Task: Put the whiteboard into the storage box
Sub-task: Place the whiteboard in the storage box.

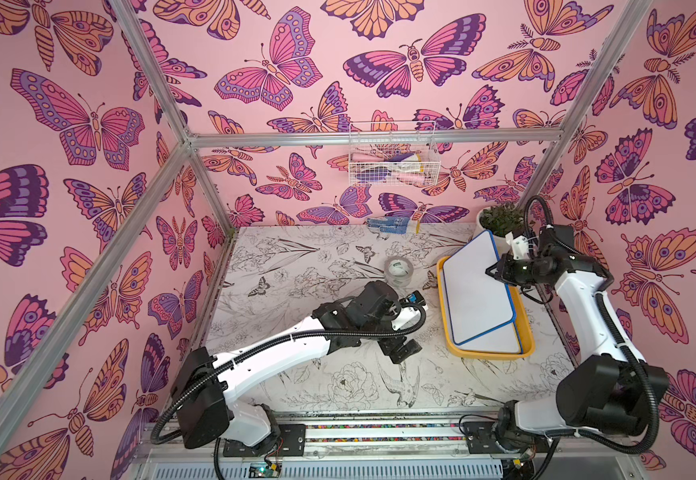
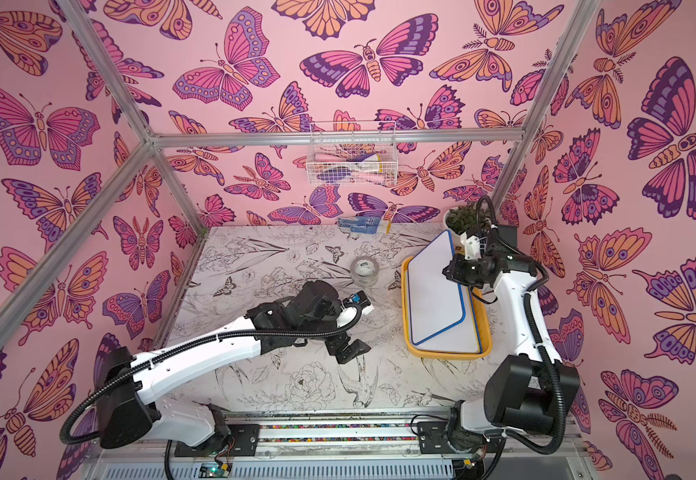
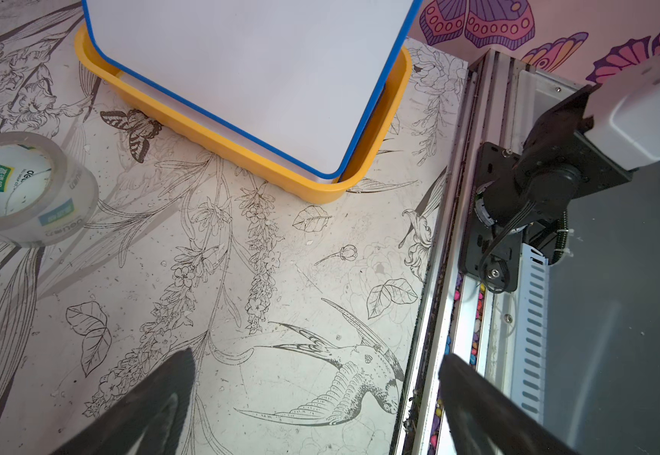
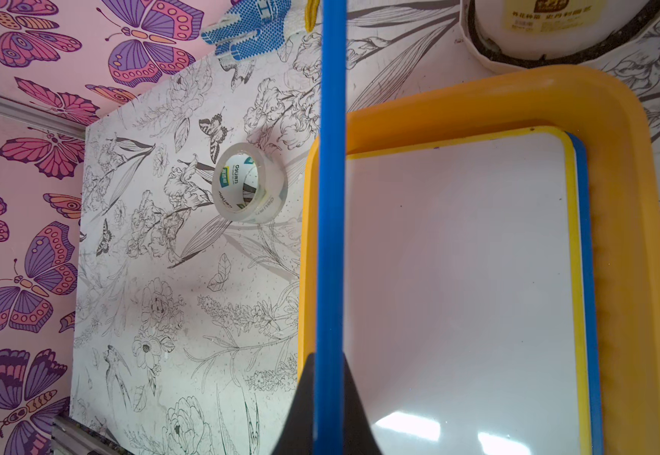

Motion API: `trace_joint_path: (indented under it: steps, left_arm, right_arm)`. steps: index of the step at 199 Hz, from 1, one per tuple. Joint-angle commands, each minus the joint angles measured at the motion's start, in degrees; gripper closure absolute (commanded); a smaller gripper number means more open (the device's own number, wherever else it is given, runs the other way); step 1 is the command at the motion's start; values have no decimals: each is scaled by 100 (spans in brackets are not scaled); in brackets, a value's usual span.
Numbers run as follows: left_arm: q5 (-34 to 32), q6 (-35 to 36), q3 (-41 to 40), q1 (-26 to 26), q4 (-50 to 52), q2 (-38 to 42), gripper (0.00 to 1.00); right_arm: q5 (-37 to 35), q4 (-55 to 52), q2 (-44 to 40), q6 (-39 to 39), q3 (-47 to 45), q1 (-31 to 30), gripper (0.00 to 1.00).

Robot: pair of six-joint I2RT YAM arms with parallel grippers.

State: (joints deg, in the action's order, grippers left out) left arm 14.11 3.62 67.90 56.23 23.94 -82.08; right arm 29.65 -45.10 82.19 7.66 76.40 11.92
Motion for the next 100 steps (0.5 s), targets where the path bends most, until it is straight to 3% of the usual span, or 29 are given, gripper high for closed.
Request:
trace_joint_path:
  steps: [1,69,100]
  left_arm:
    - [5,47,-66,2,-74,-39,1]
    - [-56,-23,-49,2,-74,-30,1]
    - [-92,-32,-57,2,-77,2,1]
  right_arm:
    - [296,406,-97,-136,-130,21,100]
    - [265,893,-125,95,-708,29,100]
    - [261,1068,-155,212,-880,55,86]
